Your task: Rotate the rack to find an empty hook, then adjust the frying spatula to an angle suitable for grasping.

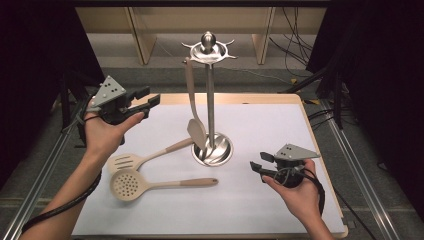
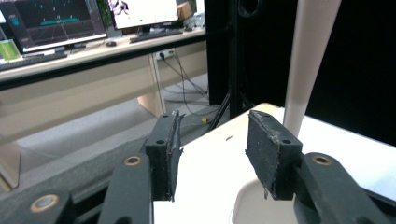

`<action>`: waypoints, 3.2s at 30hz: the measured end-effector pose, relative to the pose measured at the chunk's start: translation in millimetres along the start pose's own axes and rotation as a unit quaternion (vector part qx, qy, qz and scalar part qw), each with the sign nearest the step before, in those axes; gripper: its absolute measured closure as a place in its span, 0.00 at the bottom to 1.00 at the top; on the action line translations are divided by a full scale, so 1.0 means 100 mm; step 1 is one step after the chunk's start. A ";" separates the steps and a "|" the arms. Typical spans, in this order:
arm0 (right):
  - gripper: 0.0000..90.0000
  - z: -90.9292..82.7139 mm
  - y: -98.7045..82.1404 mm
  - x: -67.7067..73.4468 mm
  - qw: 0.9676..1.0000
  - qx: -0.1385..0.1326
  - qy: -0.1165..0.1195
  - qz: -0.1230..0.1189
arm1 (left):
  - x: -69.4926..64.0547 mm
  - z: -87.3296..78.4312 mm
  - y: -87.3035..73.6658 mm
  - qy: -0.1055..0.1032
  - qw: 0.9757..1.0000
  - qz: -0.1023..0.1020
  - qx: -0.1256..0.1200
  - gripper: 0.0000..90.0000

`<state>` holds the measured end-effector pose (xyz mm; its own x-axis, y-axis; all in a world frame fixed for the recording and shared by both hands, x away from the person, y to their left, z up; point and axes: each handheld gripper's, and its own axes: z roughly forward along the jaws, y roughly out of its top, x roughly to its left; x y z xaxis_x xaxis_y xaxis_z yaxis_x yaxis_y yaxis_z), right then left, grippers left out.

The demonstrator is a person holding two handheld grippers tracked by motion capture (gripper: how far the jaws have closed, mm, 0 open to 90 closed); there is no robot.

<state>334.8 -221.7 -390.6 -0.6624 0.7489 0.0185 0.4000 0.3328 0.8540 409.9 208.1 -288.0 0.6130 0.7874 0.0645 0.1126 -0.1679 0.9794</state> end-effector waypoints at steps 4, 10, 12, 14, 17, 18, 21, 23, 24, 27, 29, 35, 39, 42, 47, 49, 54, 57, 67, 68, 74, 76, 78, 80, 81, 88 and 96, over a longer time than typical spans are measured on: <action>0.57 -0.01 0.00 0.01 1.000 0.002 -0.002 0.006 | 0.03 0.00 -0.08 -0.002 1.000 -0.004 0.015 0.59; 0.57 -0.01 0.05 0.04 1.000 -0.005 -0.001 -0.006 | 0.08 0.00 -0.19 -0.003 0.999 0.009 0.049 0.56; 0.57 0.00 0.05 0.01 1.000 -0.007 0.000 -0.010 | 0.14 0.03 -0.26 -0.006 0.997 0.014 0.079 0.57; 0.57 0.00 0.04 0.00 1.000 -0.002 0.004 -0.004 | 0.19 0.06 -0.32 -0.004 0.995 0.019 0.095 0.59; 0.57 0.01 0.02 -0.05 1.000 -0.004 0.001 -0.005 | 0.25 0.10 -0.42 0.003 0.991 0.032 0.131 0.60; 0.57 0.00 0.02 -0.05 1.000 -0.001 0.004 -0.003 | 0.27 0.12 -0.47 -0.002 0.989 0.033 0.147 0.60; 0.57 -0.01 0.01 -0.05 1.000 0.001 -0.002 0.001 | 0.33 0.13 -0.55 -0.009 0.977 0.055 0.208 0.60; 0.57 -0.03 0.01 -0.03 1.000 0.007 -0.004 0.005 | 0.35 0.18 -0.63 -0.013 0.972 0.051 0.231 0.61; 0.57 -0.02 0.02 -0.03 1.000 -0.002 -0.007 -0.001 | 0.39 0.21 -0.65 -0.021 0.966 0.078 0.247 0.61; 0.57 -0.03 0.02 -0.02 1.000 -0.002 -0.008 -0.003 | 0.40 0.29 -0.76 -0.030 0.954 0.073 0.288 0.62; 0.57 -0.03 0.03 0.00 1.000 0.006 -0.005 0.000 | 0.41 0.32 -0.81 -0.030 0.947 0.074 0.311 0.63; 0.57 0.00 0.03 0.00 1.000 0.009 0.000 -0.001 | 0.41 0.43 -0.95 -0.048 0.916 0.097 0.387 0.66; 0.57 0.02 0.01 -0.01 1.000 0.007 -0.002 -0.011 | 0.38 0.53 -1.08 -0.068 0.889 0.110 0.439 0.66; 0.57 0.01 0.02 0.00 1.000 0.013 0.000 -0.010 | 0.38 0.63 -1.18 -0.091 0.860 0.144 0.481 0.65; 0.57 0.01 0.01 0.00 1.000 0.013 -0.003 -0.002 | 0.32 0.69 -1.32 -0.097 0.839 0.140 0.516 0.66; 0.57 0.02 0.01 -0.01 1.000 0.012 -0.003 -0.007 | 0.31 0.73 -1.37 -0.097 0.829 0.150 0.529 0.66; 0.57 0.01 0.01 -0.01 1.000 0.014 -0.002 -0.002 | 0.32 0.81 -1.44 -0.105 0.830 0.135 0.530 0.65; 0.57 0.02 0.01 -0.01 1.000 0.018 0.001 -0.002 | 0.33 0.85 -1.47 -0.111 0.831 0.128 0.530 0.65; 0.56 0.02 0.01 -0.01 1.000 0.018 0.002 -0.003 | 0.32 0.97 -1.52 -0.119 0.820 0.129 0.545 0.66; 0.56 0.02 0.01 -0.01 1.000 0.021 0.003 -0.002 | 0.30 0.98 -1.54 -0.112 0.830 0.115 0.534 0.66; 0.56 0.03 0.01 0.00 1.000 0.016 0.002 0.000 | 0.31 1.02 -1.57 -0.118 0.821 0.113 0.546 0.67; 0.56 0.03 0.01 0.00 1.000 0.019 0.003 0.001 | 0.31 1.03 -1.57 -0.121 0.825 0.109 0.541 0.70; 0.56 0.03 0.01 -0.01 1.000 0.019 0.004 -0.004 | 0.33 1.05 -1.55 -0.132 0.810 0.132 0.556 0.70; 0.56 0.03 0.00 0.00 1.000 0.025 0.005 -0.001 | 0.32 1.07 -1.55 -0.133 0.808 0.130 0.559 0.70; 0.56 0.03 0.00 0.00 1.000 0.026 0.006 0.001 | 0.31 1.08 -1.55 -0.130 0.808 0.128 0.559 0.70; 0.57 0.04 0.00 0.00 1.000 0.026 0.007 -0.010 | 0.28 1.16 -1.53 -0.133 0.787 0.138 0.587 0.72; 0.57 0.03 -0.01 0.01 1.000 0.025 0.007 -0.005 | 0.22 1.16 -1.54 -0.128 0.792 0.126 0.583 0.85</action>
<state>335.8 -219.7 -392.9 -0.6753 0.7374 0.0176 0.4242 0.3687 0.8271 496.7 182.5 -459.6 0.8524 0.5211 0.0426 0.5163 -0.8518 0.0886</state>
